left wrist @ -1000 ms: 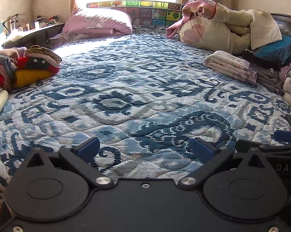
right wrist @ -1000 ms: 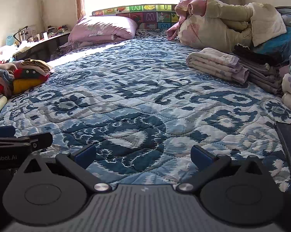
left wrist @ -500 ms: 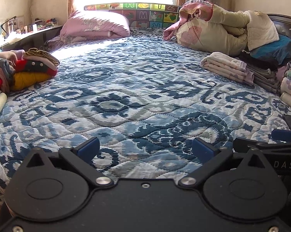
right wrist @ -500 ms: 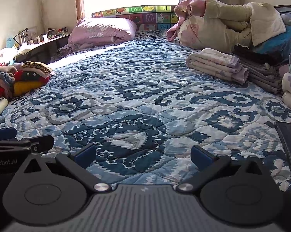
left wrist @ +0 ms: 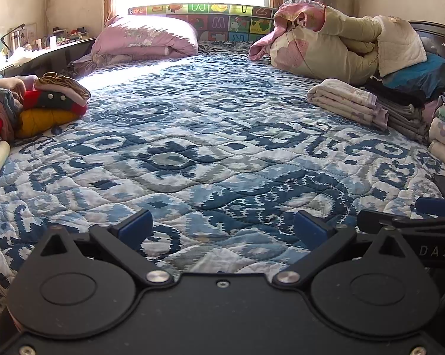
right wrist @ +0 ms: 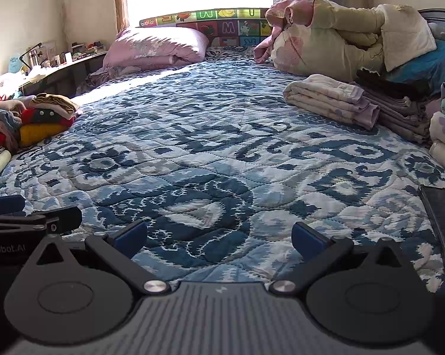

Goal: Fold clothes

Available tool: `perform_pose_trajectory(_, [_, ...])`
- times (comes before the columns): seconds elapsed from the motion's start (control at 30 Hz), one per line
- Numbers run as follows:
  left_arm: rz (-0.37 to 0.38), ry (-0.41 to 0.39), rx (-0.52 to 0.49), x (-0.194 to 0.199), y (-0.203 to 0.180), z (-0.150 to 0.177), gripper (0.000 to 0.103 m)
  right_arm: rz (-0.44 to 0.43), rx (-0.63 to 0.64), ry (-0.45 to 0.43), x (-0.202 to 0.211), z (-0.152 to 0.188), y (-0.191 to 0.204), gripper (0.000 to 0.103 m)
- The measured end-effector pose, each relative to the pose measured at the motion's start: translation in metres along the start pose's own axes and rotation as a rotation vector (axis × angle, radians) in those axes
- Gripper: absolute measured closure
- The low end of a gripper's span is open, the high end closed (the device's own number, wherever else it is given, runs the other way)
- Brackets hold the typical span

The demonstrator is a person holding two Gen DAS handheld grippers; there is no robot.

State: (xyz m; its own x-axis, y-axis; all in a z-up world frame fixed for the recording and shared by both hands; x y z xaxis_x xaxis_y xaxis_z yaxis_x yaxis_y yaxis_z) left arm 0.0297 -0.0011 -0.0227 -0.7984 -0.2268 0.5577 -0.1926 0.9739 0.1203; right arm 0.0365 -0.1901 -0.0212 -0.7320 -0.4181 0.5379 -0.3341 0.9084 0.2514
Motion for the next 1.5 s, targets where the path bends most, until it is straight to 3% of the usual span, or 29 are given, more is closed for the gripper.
perform_pose_trajectory(1.23, [0.014,0.022,-0.003,-0.0068,-0.0021,0.0027,0.0,-0.007,0.005,0.006,-0.002,0.0016,0.0001,0.0])
perform_pose_trajectory(1.5, [0.043,0.022,0.008,-0.0059,-0.0001,-0.0031,0.0,-0.047,0.008,-0.046,0.0049,-0.003,-0.0005,0.0])
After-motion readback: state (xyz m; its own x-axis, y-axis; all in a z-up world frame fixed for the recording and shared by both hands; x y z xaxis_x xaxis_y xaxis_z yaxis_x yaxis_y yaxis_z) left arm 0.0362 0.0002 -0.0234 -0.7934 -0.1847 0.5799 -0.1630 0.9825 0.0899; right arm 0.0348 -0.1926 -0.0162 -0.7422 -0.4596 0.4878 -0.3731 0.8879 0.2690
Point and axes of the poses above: each gripper's, at about its wrist camera, not at the fingertips, and x roughly against the way its jaws point, y to its left, z to its underside, the point moved 4 cm from there along -x, roughly the way its jaws point, and after that the axes turned 15 degrees about -z, right-handed, at the moved point
